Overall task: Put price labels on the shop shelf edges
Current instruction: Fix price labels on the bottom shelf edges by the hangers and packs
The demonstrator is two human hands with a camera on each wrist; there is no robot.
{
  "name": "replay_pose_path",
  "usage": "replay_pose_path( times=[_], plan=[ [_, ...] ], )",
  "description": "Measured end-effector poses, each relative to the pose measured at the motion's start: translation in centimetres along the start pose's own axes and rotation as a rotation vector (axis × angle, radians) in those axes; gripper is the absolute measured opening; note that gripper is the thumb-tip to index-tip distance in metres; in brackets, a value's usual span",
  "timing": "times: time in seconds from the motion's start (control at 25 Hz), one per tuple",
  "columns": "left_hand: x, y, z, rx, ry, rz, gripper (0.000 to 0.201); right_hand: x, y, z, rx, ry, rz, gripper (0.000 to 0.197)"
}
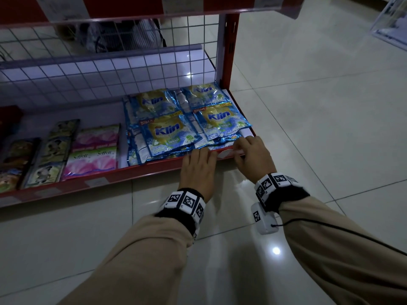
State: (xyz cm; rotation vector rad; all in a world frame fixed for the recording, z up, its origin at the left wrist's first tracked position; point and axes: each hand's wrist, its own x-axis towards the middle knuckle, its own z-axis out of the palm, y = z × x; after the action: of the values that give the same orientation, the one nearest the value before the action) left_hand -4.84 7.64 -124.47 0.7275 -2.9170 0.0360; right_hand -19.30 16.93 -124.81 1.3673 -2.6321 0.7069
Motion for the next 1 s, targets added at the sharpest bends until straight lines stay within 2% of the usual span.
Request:
replay_pose_path(
  times=[0.12, 0.28, 0.36, 0.52, 0.6, 0.8, 1.0],
  plan=[
    [0.6, -0.2, -0.2, -0.009, 0.010, 0.013, 0.045, 0.0, -0.1, 0.1, 0.026, 0.007, 0.000, 0.025],
    [0.6, -0.4, 0.0, -0.011, 0.007, -0.003, 0.036, 0.2, -0.9, -0.2, 0.138, 0.036, 0.003, 0.011],
    [0.7, -0.7, 0.0, -0.005, 0.001, -0.010, 0.037, 0.2, -1.1, -0.5, 0.193, 0.044, -0.012, 0.008],
    [0.0, -1.4, -0.1, -0.011, -0.009, -0.036, 0.045, 0.6, -1.9, -1.5, 0.489, 0.113, 0.063, 0.006],
    [-0.4, -1.5, 0.0, -0.025, -0.012, -0.047, 0.045, 1.1, -2.0, -1.8, 0.550, 0.099, 0.055, 0.008],
    [-0.2, -2.1, 0.0, -0.087, -0.025, -0.028, 0.042, 0.2, -0.1, -1.3, 0.144, -0.024, 0.015, 0.017],
    [-0.6, -2.7, 0.2, -0.106, -0.012, 0.018, 0.048, -0.6, -0.2, -0.4, -0.004, 0.017, -0.133, 0.022]
  ],
)
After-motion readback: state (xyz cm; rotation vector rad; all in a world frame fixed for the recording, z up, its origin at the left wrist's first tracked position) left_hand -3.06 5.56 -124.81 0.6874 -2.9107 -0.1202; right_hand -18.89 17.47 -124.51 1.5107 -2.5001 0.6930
